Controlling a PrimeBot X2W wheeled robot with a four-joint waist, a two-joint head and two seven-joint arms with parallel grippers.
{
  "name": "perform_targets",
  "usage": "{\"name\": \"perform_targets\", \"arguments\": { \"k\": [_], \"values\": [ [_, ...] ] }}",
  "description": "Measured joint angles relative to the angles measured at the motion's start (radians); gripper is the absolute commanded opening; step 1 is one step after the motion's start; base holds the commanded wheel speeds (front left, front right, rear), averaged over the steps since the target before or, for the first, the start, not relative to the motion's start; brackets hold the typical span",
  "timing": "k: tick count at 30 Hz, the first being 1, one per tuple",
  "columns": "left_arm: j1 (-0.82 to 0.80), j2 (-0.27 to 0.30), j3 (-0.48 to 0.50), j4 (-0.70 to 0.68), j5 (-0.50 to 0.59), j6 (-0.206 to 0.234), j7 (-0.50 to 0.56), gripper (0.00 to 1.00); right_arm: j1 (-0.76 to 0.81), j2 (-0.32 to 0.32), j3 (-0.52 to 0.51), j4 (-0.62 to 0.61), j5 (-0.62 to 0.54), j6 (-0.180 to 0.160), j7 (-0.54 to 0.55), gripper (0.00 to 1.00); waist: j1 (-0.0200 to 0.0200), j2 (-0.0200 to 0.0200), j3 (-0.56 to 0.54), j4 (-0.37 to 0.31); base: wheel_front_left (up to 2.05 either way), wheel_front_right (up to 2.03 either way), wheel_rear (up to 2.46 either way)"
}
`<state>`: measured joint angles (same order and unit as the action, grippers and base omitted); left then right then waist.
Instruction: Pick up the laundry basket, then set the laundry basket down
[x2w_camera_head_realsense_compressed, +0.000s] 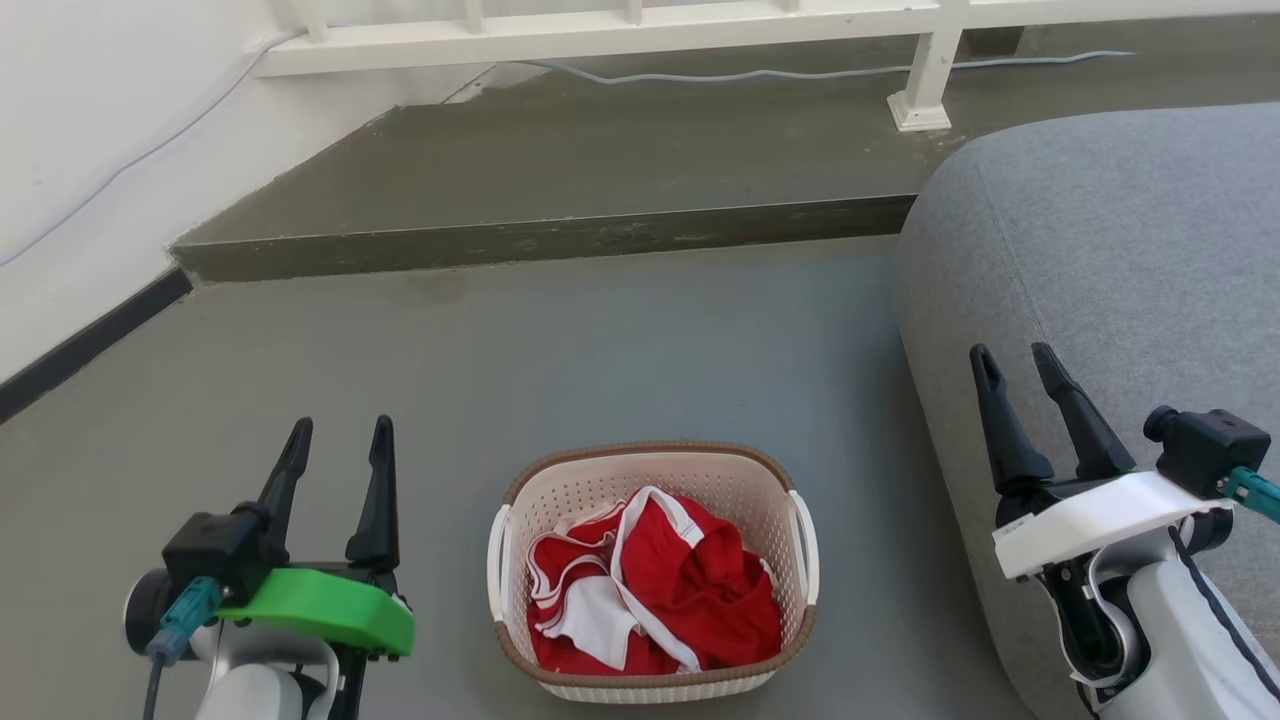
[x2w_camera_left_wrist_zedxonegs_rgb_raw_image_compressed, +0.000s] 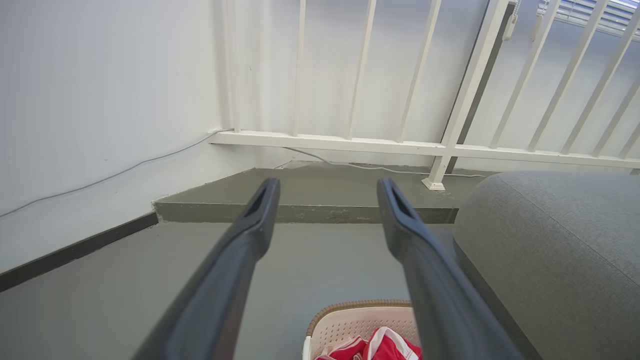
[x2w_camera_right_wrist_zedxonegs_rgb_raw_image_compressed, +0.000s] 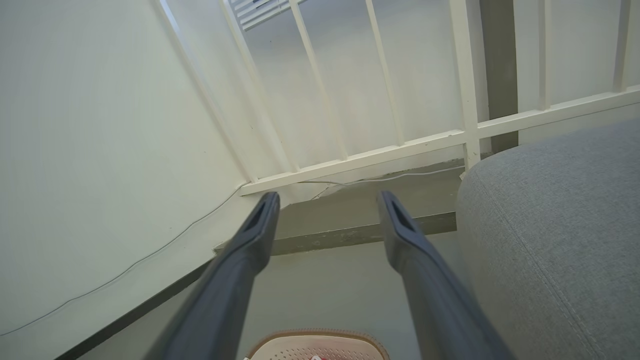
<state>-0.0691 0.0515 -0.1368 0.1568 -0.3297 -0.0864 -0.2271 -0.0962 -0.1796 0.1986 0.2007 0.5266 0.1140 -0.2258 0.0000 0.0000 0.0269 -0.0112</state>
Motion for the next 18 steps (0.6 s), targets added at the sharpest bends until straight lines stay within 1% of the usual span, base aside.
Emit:
{"name": "perform_targets", "arguments": {
  "k": [7, 18],
  "values": [
    [-0.020, -0.001, -0.010, -0.009, 0.089, 0.000, -0.025, 1.00, -0.004, -0.001, 0.008, 0.000, -0.086, 0.000, -0.025, 1.00, 0.0000, 0.0000, 0.005, 0.000, 0.00, 0.00, 0.00],
    [-0.021, -0.003, -0.004, -0.008, 0.091, 0.000, -0.025, 1.00, -0.004, 0.013, -0.004, 0.002, -0.097, 0.001, -0.025, 1.00, -0.0001, 0.0000, 0.008, 0.001, 0.00, 0.00, 0.00]
  ]
}}
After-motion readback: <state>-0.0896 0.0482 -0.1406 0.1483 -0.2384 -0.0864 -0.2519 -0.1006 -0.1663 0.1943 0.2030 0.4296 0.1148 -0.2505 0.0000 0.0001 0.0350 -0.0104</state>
